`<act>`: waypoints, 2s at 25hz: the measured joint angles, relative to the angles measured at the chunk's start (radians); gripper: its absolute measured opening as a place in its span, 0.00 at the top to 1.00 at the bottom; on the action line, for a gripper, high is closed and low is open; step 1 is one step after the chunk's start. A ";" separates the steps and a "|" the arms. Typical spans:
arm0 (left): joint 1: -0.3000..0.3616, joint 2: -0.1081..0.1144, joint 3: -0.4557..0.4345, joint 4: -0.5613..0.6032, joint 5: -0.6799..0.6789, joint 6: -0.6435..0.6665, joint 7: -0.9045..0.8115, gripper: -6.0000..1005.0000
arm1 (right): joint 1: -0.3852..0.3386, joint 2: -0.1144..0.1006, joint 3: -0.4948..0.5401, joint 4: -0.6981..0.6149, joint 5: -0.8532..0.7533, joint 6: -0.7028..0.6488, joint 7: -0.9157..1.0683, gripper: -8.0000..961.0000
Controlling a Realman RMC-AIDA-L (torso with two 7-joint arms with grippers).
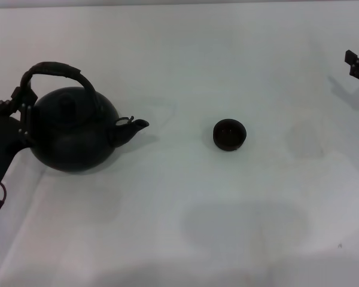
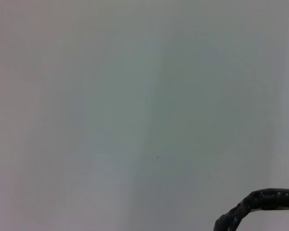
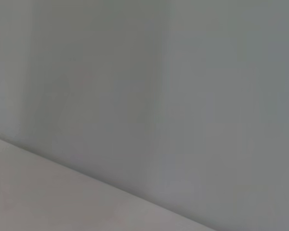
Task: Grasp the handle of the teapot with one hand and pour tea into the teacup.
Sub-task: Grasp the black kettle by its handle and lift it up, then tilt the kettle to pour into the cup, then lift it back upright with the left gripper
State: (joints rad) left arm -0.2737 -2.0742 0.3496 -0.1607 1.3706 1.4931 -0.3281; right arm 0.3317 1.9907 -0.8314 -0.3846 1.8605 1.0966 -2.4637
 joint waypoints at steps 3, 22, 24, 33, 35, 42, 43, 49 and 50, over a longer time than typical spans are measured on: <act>-0.002 0.001 0.000 0.010 0.003 -0.002 -0.016 0.87 | -0.001 0.008 0.000 -0.003 0.000 0.003 -0.003 0.10; -0.066 0.000 0.023 0.354 0.169 -0.130 -0.369 0.87 | 0.001 0.019 -0.001 0.008 0.001 0.058 -0.014 0.10; -0.092 0.000 0.023 0.381 0.189 -0.145 -0.411 0.87 | 0.002 0.020 -0.001 0.010 0.002 0.061 -0.014 0.10; -0.242 -0.004 0.025 0.492 0.362 -0.303 -0.629 0.87 | 0.002 0.019 -0.001 0.033 0.019 0.084 -0.014 0.10; -0.274 -0.004 0.029 0.519 0.407 -0.341 -0.685 0.87 | 0.000 0.019 0.000 0.040 0.023 0.089 -0.014 0.10; -0.308 -0.011 0.314 0.694 0.432 -0.471 -0.927 0.87 | -0.010 0.019 0.003 0.062 0.033 0.096 -0.016 0.10; -0.304 -0.012 0.356 0.721 0.425 -0.485 -0.956 0.87 | -0.013 0.019 0.003 0.065 0.037 0.099 -0.019 0.10; -0.220 -0.011 0.703 0.959 0.358 -0.594 -1.140 0.87 | -0.024 0.019 0.003 0.084 0.065 0.114 -0.039 0.10; -0.199 -0.010 0.755 1.007 0.358 -0.616 -1.170 0.87 | -0.024 0.019 0.003 0.086 0.067 0.114 -0.040 0.10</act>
State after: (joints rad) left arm -0.4728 -2.0844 1.1045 0.8460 1.7289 0.8767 -1.4981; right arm 0.3074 2.0094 -0.8282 -0.2989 1.9272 1.2109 -2.5041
